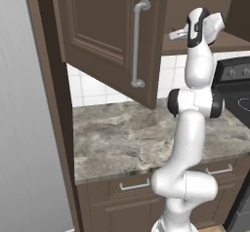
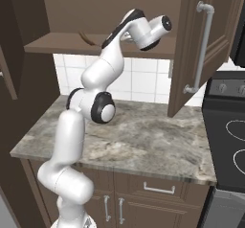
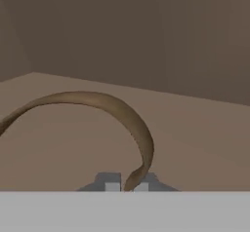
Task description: Open the cabinet and move the ladle to the pot. Then close the cabinet.
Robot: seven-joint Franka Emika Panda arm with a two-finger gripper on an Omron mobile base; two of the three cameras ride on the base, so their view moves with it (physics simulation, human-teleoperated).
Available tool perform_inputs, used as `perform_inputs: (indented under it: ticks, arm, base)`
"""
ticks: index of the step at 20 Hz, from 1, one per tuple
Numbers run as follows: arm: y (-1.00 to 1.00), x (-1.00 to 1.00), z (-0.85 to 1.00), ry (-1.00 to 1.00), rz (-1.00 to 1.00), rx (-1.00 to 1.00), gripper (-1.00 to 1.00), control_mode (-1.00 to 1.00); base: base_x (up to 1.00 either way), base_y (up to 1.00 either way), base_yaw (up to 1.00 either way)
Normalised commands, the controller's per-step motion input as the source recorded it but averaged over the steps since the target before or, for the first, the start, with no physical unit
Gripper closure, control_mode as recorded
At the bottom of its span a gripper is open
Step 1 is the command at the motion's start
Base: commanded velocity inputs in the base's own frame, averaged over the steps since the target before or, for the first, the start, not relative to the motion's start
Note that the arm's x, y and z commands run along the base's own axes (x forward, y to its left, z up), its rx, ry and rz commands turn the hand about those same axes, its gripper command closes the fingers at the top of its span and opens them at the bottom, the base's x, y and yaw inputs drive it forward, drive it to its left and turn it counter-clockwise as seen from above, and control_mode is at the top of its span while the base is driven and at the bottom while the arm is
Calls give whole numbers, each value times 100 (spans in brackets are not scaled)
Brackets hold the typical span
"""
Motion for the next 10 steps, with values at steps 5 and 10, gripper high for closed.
perform_inputs:
  ticks: [5, 10]
  arm:
    - [9, 9, 0, 0, 0, 0, 100, -100]
    - [17, -53, 3, -3, 0, 0, 100, -100]
  base:
    - [0, 0, 0]
    - [0, 0, 0]
